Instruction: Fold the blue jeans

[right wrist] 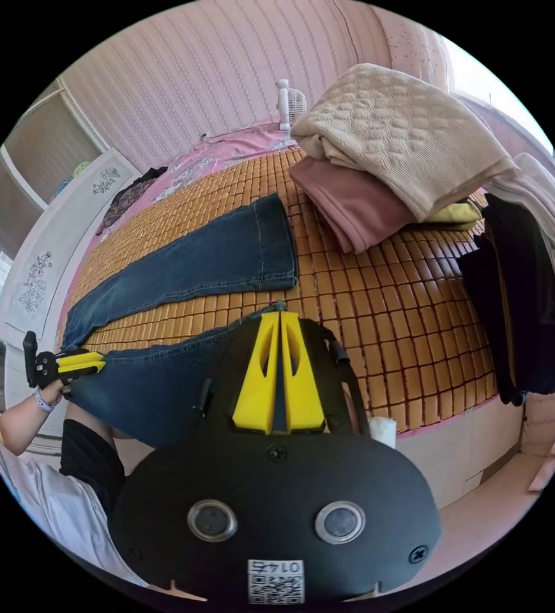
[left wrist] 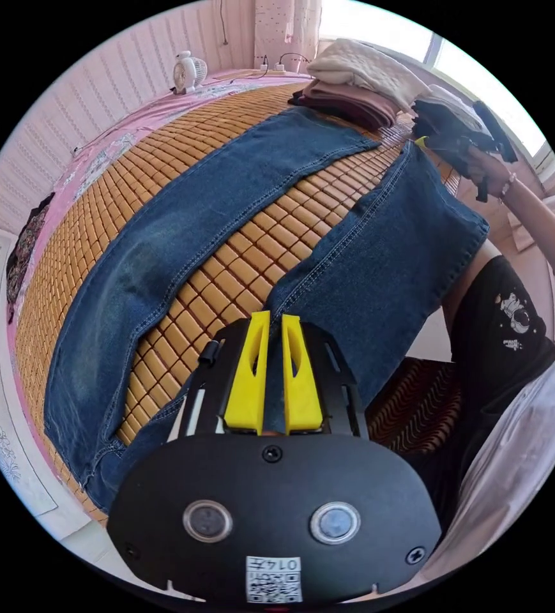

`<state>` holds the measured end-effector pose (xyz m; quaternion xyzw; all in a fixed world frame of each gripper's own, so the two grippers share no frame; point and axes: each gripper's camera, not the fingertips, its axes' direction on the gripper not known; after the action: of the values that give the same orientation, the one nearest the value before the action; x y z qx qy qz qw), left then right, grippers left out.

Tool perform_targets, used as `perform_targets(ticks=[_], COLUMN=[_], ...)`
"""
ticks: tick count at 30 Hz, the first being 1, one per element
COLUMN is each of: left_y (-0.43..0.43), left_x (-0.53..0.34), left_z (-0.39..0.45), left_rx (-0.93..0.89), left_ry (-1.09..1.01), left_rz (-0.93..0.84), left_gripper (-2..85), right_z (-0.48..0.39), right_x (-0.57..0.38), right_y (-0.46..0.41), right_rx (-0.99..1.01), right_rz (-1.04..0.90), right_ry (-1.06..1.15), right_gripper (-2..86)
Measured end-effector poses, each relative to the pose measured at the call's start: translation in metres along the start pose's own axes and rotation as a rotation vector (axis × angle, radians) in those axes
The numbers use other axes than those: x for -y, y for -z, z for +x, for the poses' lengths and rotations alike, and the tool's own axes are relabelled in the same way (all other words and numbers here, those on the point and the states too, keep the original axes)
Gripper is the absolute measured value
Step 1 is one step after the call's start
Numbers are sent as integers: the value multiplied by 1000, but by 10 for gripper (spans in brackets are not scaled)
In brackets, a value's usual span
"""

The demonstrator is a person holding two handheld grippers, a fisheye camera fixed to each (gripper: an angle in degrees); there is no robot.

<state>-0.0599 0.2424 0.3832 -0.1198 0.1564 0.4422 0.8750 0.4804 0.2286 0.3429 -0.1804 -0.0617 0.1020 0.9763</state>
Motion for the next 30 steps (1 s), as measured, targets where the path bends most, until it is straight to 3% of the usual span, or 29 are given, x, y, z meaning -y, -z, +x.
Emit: perform_targets(ticks=[2,7,11,15,19,22,25,27,30], left_y=[-12,6,44,69,63,68,81,93,128], left_x=[3,-10,-31,-57,-72,-78,-82,-90,-120], left_z=[-11,-53,-58,-48,-50,-59,-73,-83,-112], left_rx=[-42,-215,-208,-197,-188,-163,-212,-242,-310], left_ry=[55,251,267,226,258,281,313,348,463], left_rz=[-62,-2,99,92,15,8,10,34,165], left_gripper=[41,49,49,49,43,16,11,19,31], right_z=[13,45,83,107,118,106,93,116,126], right_x=[-2,-46,-102,-142,-152,-142,-142,-157,-178], right_y=[-8,29,54,47,35,56,103,90,76], right_rx=[25,74,151,213,407,563,407,299,293], right_rz=[-53,-13,-64,-163,-202,-79,97,-23,-65], right_ry=[-62,-155,-284,-411,-447,-353,-212,-277,-316], right_gripper=[8,48,84,107,65,30,19,16,14])
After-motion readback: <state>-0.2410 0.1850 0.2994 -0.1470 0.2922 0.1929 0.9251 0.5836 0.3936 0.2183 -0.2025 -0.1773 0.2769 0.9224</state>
